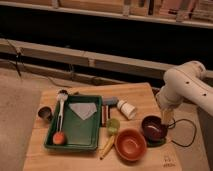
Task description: Place apple in table surface
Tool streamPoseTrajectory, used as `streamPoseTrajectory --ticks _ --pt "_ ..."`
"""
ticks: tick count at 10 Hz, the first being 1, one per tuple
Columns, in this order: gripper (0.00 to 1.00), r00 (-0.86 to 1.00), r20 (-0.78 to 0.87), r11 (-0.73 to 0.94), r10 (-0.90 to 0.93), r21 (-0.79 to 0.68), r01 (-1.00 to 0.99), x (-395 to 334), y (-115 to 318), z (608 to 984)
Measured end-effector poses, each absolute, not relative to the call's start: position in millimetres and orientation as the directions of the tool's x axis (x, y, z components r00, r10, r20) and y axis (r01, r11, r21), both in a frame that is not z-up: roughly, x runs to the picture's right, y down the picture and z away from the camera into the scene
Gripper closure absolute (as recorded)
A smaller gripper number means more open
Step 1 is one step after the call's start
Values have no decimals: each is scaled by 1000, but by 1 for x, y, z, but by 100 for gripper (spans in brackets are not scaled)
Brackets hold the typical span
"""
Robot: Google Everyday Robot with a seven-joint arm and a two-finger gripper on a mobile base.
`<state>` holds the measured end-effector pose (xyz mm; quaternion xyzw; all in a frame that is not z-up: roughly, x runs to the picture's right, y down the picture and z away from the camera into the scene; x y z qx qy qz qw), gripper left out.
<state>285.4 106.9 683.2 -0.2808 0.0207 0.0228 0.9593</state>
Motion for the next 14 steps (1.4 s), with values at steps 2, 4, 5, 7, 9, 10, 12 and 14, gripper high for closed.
streamPoseTrajectory --ticks 2,4,5,7,9,10,12,14 --pt "20 998 -53 841 32 -538 -55 285 107 683" --pt "20 998 -53 841 32 -538 -55 285 107 683" --pt "20 998 -53 841 32 -538 -55 285 107 683" --pt "20 998 -53 841 32 -538 -55 285 107 683" --pt "7 999 -51 842 20 -538 -44 282 107 682" --pt "2 999 -43 842 3 -538 -26 275 105 682" --pt "0 998 -13 841 -60 -540 44 238 102 680" --pt "0 994 2 839 -106 -537 91 210 100 680"
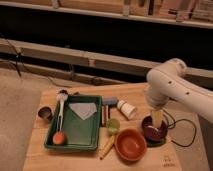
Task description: Place apple in table surface
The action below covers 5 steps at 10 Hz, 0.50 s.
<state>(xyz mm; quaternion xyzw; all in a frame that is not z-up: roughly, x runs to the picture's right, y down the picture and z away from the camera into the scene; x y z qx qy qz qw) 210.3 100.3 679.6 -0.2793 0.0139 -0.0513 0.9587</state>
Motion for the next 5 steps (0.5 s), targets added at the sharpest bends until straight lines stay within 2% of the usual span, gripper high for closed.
streamPoseTrajectory --ticks 5 --pt "0 988 21 839 -153 -526 141 229 112 678"
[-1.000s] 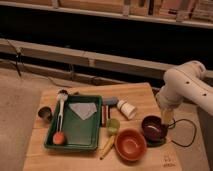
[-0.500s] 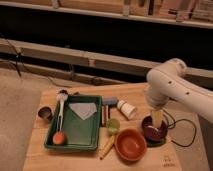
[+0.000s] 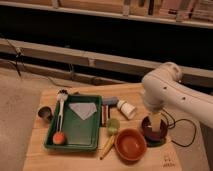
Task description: Place apple in table surface
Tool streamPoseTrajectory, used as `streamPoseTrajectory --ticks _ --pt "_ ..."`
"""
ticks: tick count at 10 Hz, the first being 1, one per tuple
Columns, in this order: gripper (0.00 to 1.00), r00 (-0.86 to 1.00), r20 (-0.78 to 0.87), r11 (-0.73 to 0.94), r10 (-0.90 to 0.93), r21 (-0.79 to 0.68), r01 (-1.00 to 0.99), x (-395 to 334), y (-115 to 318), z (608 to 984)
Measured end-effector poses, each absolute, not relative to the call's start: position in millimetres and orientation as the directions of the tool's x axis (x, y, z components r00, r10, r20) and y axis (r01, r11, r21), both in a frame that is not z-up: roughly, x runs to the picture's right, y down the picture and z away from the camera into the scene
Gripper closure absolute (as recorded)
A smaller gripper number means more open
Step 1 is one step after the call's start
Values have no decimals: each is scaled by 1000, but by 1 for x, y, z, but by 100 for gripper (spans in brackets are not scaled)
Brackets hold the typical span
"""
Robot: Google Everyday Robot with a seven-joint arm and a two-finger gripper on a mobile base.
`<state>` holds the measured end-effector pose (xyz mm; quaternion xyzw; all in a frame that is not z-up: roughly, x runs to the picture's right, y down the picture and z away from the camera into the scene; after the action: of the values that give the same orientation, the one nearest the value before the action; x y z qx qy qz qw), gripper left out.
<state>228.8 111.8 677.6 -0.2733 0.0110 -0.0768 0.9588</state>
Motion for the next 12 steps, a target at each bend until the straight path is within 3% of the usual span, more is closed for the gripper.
streamPoseTrajectory --ticks 8,12 --pt "0 931 103 796 -351 -490 355 182 101 688" --pt "0 921 135 799 -364 -463 384 184 107 691"
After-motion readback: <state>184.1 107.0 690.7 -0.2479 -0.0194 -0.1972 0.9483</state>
